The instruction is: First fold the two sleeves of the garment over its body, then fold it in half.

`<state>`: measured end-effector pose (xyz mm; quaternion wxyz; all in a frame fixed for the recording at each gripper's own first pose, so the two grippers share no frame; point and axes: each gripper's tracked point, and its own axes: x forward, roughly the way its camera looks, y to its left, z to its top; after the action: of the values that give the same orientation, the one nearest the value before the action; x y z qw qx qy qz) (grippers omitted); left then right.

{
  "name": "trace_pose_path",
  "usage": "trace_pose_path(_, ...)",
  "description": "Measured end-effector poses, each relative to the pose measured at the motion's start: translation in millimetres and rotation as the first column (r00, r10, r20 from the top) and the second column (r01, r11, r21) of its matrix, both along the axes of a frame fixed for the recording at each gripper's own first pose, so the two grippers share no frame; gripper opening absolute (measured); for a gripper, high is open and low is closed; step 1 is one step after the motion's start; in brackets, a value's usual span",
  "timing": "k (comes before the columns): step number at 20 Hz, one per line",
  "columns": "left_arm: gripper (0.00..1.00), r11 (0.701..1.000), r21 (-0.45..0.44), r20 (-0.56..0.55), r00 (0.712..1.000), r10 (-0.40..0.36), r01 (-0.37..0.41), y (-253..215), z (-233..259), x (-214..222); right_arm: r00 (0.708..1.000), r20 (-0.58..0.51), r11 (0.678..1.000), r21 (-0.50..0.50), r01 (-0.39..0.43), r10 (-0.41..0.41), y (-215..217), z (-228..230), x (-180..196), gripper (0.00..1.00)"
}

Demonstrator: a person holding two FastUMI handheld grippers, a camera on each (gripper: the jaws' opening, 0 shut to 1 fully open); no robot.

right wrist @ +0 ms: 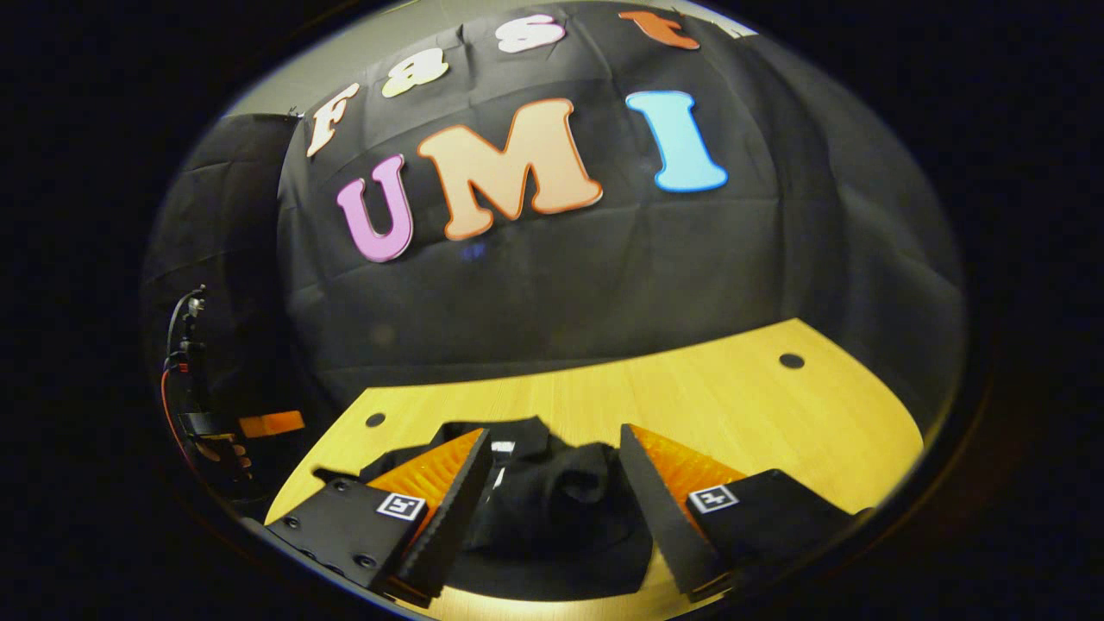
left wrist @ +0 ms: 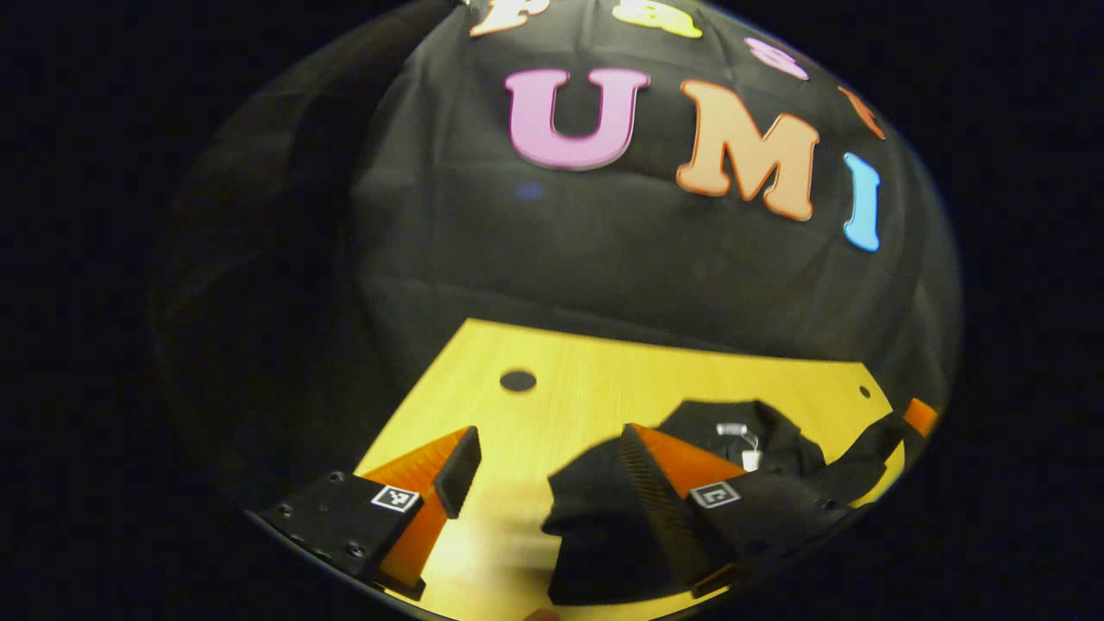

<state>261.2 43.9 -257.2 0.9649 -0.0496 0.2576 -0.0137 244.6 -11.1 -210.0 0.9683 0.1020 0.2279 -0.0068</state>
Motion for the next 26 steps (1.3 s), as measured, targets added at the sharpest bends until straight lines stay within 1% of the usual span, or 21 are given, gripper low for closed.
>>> trace_pose_path(1, 0.94, 1.000, 0.010, 0.077, 0.997, -0.013, 0.012, -0.3, 22.5, 9.2, 0.999, 0.027, 1.000, -0.021, 0.020, -0.019, -4.0, 11.7, -3.6, 0.98)
trace_pose_path(2, 0.93, 0.999, 0.025, 0.128, 0.991, -0.032, 0.029, -2.2, 39.0, 11.0, 0.999, 0.038, 0.999, -0.039, 0.032, -0.031, -5.7, 15.7, -5.7, 0.98)
trace_pose_path(3, 0.93, 0.998, 0.038, 0.156, 0.986, -0.053, 0.048, -4.2, 49.4, 11.5, 0.999, 0.039, 0.998, -0.052, 0.040, -0.038, -6.0, 16.9, -8.8, 0.97)
trace_pose_path(5, 0.94, 0.997, 0.022, 0.183, 0.980, -0.079, 0.076, -11.7, 62.1, 6.8, 0.998, 0.039, 0.996, -0.076, 0.050, -0.047, -8.5, 21.6, -20.3, 0.98)
trace_pose_path(7, 0.93, 0.998, -0.013, 0.189, 0.980, -0.063, 0.066, -15.1, 74.8, -6.1, 0.997, 0.061, 0.994, -0.096, 0.044, -0.038, -7.4, 33.1, -37.0, 0.98)
trace_pose_path(9, 0.93, 0.998, -0.037, 0.220, 0.975, -0.039, 0.048, -14.1, 94.6, -27.1, 0.994, 0.108, 0.991, -0.130, 0.032, -0.018, -8.0, 50.1, -56.3, 0.98)
trace_pose_path(10, 0.93, 0.999, -0.034, 0.242, 0.970, -0.033, 0.043, -15.0, 105.0, -37.3, 0.990, 0.140, 0.989, -0.146, 0.028, -0.008, -8.7, 60.9, -67.9, 0.98)
trace_pose_path(11, 0.93, 0.999, -0.020, 0.271, 0.962, -0.022, 0.029, -12.6, 118.5, -50.0, 0.984, 0.177, 0.987, -0.161, 0.025, 0.004, -7.8, 72.0, -81.3, 0.97)
trace_pose_path(12, 0.92, 1.000, -0.008, 0.291, 0.957, -0.017, 0.021, -12.1, 130.2, -63.7, 0.976, 0.216, 0.985, -0.174, 0.018, 0.020, -7.4, 83.3, -95.1, 0.92)
trace_pose_path(15, 0.93, 1.000, 0.015, 0.353, 0.935, -0.019, 0.014, -20.2, 165.8, -108.7, 0.954, 0.292, 0.980, -0.199, -0.009, 0.068, -4.1, 106.5, -143.7, 0.93)
trace_pose_path(17, 0.92, 1.000, 0.029, 0.381, 0.924, -0.012, 0.001, -25.2, 186.7, -138.2, 0.945, 0.316, 0.979, -0.202, -0.022, 0.087, -4.4, 115.7, -172.9, 0.94)
trace_pose_path(18, 0.93, 1.000, 0.026, 0.392, 0.920, -0.011, 0.000, -28.1, 195.4, -152.3, 0.943, 0.321, 0.982, -0.190, -0.027, 0.088, -4.5, 118.4, -188.1, 0.96)
trace_pose_path(19, 0.92, 1.000, 0.023, 0.401, 0.916, -0.015, 0.007, -34.7, 202.5, -167.3, 0.942, 0.324, 0.985, -0.171, -0.029, 0.084, -4.3, 121.8, -202.5, 0.94)
trace_pose_path(20, 0.92, 1.000, 0.028, 0.415, 0.910, -0.015, 0.004, -36.9, 209.9, -178.9, 0.940, 0.334, 0.988, -0.152, -0.023, 0.073, -5.5, 125.6, -216.6, 0.94)
trace_pose_path(23, 0.92, 0.999, 0.046, 0.447, 0.894, -0.016, -0.005, -39.5, 229.2, -212.0, 0.935, 0.352, 0.992, -0.129, -0.004, 0.049, -12.6, 135.1, -248.7, 0.94)
trace_pose_path(24, 0.92, 0.999, 0.043, 0.453, 0.891, -0.019, 0.000, -42.0, 234.5, -221.7, 0.936, 0.347, 0.992, -0.128, -0.010, 0.054, -12.2, 134.2, -258.0, 0.96)
trace_pose_path(25, 0.92, 0.999, 0.037, 0.453, 0.891, -0.023, 0.007, -46.0, 237.2, -228.5, 0.938, 0.342, 0.992, -0.127, -0.014, 0.057, -12.2, 134.9, -266.5, 0.94)
trace_pose_path(26, 0.92, 0.999, 0.033, 0.452, 0.892, -0.028, 0.015, -50.1, 239.9, -234.5, 0.936, 0.348, 0.992, -0.125, -0.013, 0.056, -13.7, 139.6, -273.7, 0.97)
